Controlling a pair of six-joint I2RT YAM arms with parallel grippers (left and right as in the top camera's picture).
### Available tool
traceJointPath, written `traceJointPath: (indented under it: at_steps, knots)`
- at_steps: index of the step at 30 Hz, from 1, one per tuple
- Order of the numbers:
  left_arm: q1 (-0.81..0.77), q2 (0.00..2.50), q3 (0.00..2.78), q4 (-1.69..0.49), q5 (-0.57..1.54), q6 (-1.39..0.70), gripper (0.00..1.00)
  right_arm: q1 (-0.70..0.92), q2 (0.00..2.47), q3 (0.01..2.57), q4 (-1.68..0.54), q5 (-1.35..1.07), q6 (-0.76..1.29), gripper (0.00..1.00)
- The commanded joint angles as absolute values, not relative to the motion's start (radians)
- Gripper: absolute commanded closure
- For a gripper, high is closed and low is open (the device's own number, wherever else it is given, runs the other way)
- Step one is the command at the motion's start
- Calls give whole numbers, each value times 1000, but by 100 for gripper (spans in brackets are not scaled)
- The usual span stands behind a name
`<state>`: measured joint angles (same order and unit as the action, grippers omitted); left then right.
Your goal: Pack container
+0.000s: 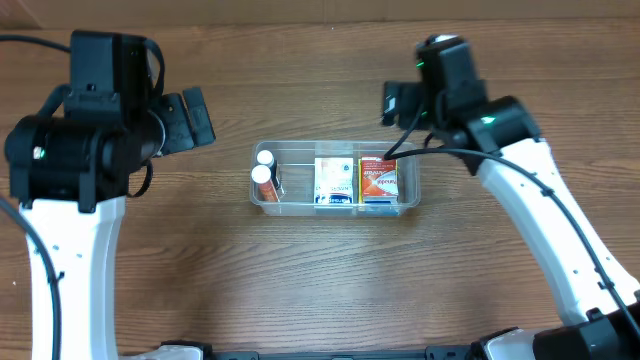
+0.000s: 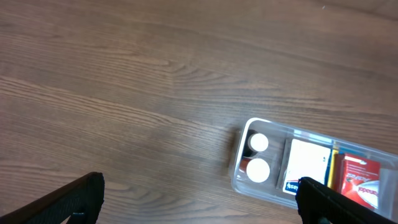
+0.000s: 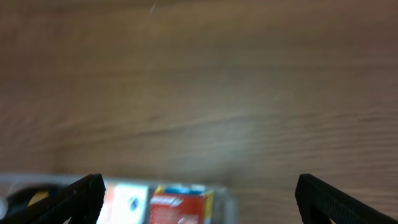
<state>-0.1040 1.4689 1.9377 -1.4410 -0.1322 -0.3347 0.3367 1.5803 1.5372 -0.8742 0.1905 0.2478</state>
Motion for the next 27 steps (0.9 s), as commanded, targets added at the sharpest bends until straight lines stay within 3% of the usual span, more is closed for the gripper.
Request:
traceJointPath:
  at_steps: [1, 8, 16, 20, 27]
  knots:
    - [-97, 1571, 1944, -1417, -138, -299, 0, 261, 1590, 1544, -843, 209, 189, 0]
    - [-96, 1708, 1944, -1424, -181, -261, 0, 114, 1588, 1544, -879, 79, 183, 0]
    - [-97, 1629, 1934, -1436, -84, -216, 0, 77, 1492, 1539, -1004, 43, 209, 0]
    - [-97, 1499, 1844, -1407, -86, -216, 0, 79, 1330, 1459, -994, 46, 235, 0]
    - [-98, 971, 1423, -1255, -84, -205, 0, 79, 884, 1134, -944, 47, 239, 0]
